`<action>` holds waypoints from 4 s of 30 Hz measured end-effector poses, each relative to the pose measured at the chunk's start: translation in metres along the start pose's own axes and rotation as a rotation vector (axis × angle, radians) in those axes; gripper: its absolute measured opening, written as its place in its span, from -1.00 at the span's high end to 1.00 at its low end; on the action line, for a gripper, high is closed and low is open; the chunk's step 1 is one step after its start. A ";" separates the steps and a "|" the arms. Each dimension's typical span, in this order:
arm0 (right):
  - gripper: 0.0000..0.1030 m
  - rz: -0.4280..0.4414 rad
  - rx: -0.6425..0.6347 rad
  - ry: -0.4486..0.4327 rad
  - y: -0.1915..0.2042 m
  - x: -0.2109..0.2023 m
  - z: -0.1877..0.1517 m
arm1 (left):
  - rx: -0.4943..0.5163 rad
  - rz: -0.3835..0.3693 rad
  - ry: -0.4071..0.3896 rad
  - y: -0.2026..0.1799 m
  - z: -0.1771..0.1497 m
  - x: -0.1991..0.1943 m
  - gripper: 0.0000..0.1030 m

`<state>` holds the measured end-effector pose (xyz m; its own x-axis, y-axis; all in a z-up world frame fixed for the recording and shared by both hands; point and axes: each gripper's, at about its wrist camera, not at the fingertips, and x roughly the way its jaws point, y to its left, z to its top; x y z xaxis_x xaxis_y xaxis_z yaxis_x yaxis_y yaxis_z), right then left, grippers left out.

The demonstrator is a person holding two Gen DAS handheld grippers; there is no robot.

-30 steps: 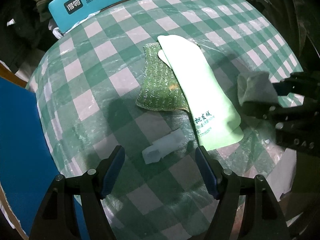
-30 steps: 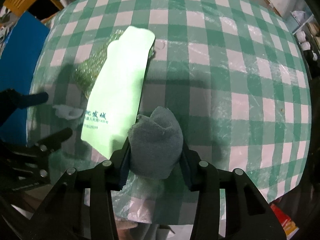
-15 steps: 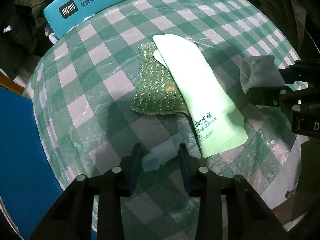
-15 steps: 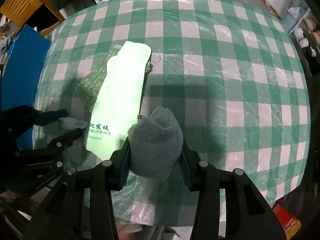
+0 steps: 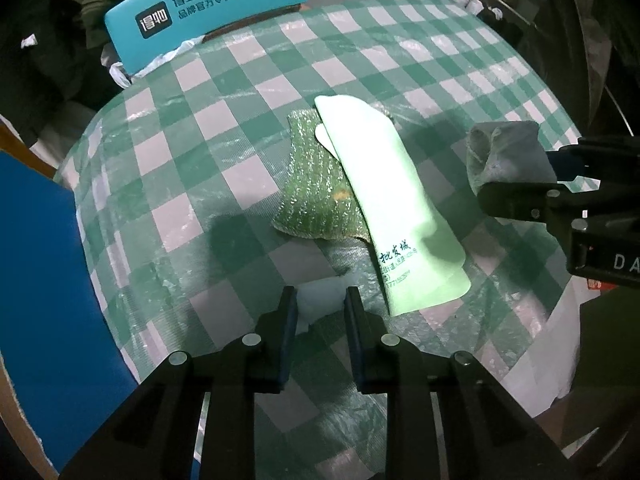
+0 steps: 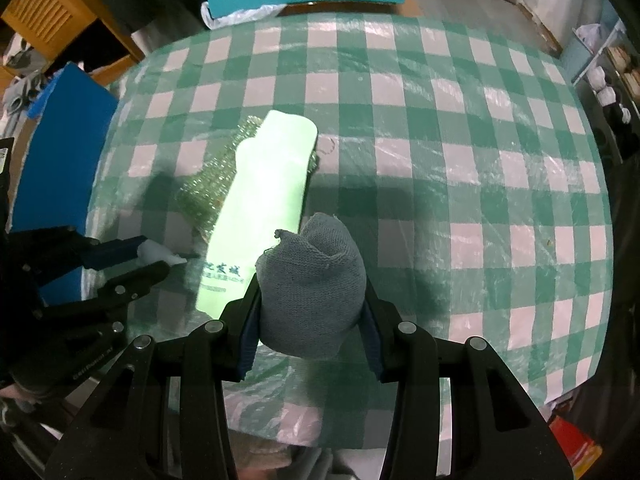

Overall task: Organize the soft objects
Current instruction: 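Lift the grey sock with the right tool and carry it toward the box, then lower the grey sock into the box and open the right tool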

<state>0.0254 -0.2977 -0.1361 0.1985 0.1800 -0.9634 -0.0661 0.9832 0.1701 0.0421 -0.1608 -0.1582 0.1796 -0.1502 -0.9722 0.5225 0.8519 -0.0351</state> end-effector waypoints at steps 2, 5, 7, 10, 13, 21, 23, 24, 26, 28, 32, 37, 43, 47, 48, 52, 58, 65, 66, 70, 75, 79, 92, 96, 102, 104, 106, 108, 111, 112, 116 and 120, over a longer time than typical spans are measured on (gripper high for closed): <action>0.16 0.000 -0.004 -0.012 0.002 -0.005 0.000 | -0.005 0.001 -0.011 0.000 -0.002 -0.005 0.56; 0.16 0.002 -0.007 -0.027 0.005 -0.011 0.002 | -0.014 0.003 -0.031 -0.001 -0.004 -0.017 0.56; 0.16 0.005 -0.008 -0.040 0.008 -0.015 0.004 | -0.021 0.000 -0.046 0.003 -0.002 -0.023 0.56; 0.16 0.009 -0.011 -0.054 0.013 -0.020 0.006 | -0.027 0.004 -0.068 0.002 -0.003 -0.034 0.55; 0.16 0.013 -0.017 -0.069 0.016 -0.028 0.007 | -0.037 0.009 -0.089 0.004 -0.003 -0.044 0.55; 0.16 0.021 -0.044 -0.120 0.033 -0.049 0.011 | -0.047 0.032 -0.132 0.008 -0.005 -0.068 0.56; 0.16 0.024 -0.049 -0.128 0.036 -0.052 0.012 | -0.050 0.051 -0.133 0.010 -0.005 -0.072 0.55; 0.16 0.025 -0.054 -0.133 0.038 -0.054 0.012 | -0.052 0.055 -0.135 0.011 -0.006 -0.075 0.55; 0.16 0.026 -0.058 -0.139 0.041 -0.057 0.013 | -0.058 0.053 -0.142 0.013 -0.008 -0.079 0.55; 0.16 0.028 -0.063 -0.146 0.044 -0.059 0.015 | -0.064 0.054 -0.147 0.016 -0.009 -0.083 0.56; 0.16 0.034 -0.074 -0.156 0.050 -0.065 0.017 | -0.074 0.067 -0.164 0.020 -0.011 -0.092 0.55; 0.16 0.039 -0.090 -0.173 0.061 -0.072 0.019 | -0.090 0.069 -0.181 0.025 -0.013 -0.101 0.55; 0.16 0.045 -0.109 -0.187 0.073 -0.079 0.022 | -0.108 0.075 -0.204 0.033 -0.017 -0.114 0.55; 0.16 0.049 -0.122 -0.195 0.083 -0.082 0.025 | -0.123 0.082 -0.219 0.040 -0.021 -0.122 0.55; 0.16 0.051 -0.126 -0.197 0.086 -0.083 0.026 | -0.126 0.085 -0.222 0.041 -0.022 -0.124 0.55; 0.16 0.056 -0.141 -0.204 0.098 -0.086 0.029 | -0.141 0.092 -0.235 0.050 -0.028 -0.133 0.55; 0.16 0.063 -0.170 -0.214 0.118 -0.089 0.033 | -0.167 0.108 -0.252 0.065 -0.037 -0.143 0.56; 0.16 0.071 -0.207 -0.222 0.143 -0.092 0.039 | -0.206 0.123 -0.273 0.086 -0.049 -0.154 0.55; 0.16 0.074 -0.213 -0.225 0.148 -0.093 0.040 | -0.210 0.125 -0.275 0.088 -0.051 -0.155 0.55; 0.16 0.079 -0.231 -0.230 0.163 -0.094 0.045 | -0.232 0.135 -0.286 0.098 -0.058 -0.160 0.55; 0.16 0.085 -0.256 -0.223 0.181 -0.092 0.049 | -0.257 0.140 -0.296 0.112 -0.068 -0.166 0.55; 0.16 0.095 -0.276 -0.222 0.197 -0.092 0.051 | -0.286 0.146 -0.304 0.125 -0.078 -0.169 0.55; 0.16 0.122 -0.358 -0.194 0.258 -0.079 0.055 | -0.390 0.162 -0.311 0.170 -0.113 -0.177 0.55; 0.16 0.132 -0.389 -0.172 0.279 -0.069 0.056 | -0.425 0.167 -0.303 0.184 -0.126 -0.175 0.55; 0.16 0.138 -0.429 -0.140 0.305 -0.055 0.057 | -0.471 0.175 -0.290 0.203 -0.140 -0.170 0.55; 0.16 0.141 -0.439 -0.133 0.312 -0.051 0.058 | -0.484 0.177 -0.283 0.209 -0.145 -0.168 0.55; 0.16 0.143 -0.449 -0.126 0.318 -0.048 0.059 | -0.496 0.178 -0.277 0.213 -0.149 -0.166 0.55; 0.16 0.144 -0.457 -0.118 0.325 -0.044 0.059 | -0.508 0.183 -0.271 0.219 -0.152 -0.164 0.55; 0.16 0.148 -0.466 -0.106 0.332 -0.039 0.059 | -0.522 0.185 -0.266 0.224 -0.155 -0.162 0.55; 0.16 0.150 -0.468 -0.103 0.334 -0.038 0.059 | -0.527 0.185 -0.263 0.226 -0.156 -0.161 0.54; 0.15 0.150 -0.478 -0.087 0.340 -0.032 0.059 | -0.543 0.176 -0.251 0.231 -0.157 -0.156 0.44; -0.10 0.147 -0.473 -0.093 0.341 -0.030 0.060 | -0.545 0.176 -0.246 0.232 -0.154 -0.153 0.28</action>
<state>0.0556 0.0341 -0.0364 0.2384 0.3387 -0.9102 -0.5316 0.8298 0.1696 0.0074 0.1377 -0.0532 0.4447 -0.0405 -0.8948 -0.0207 0.9982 -0.0555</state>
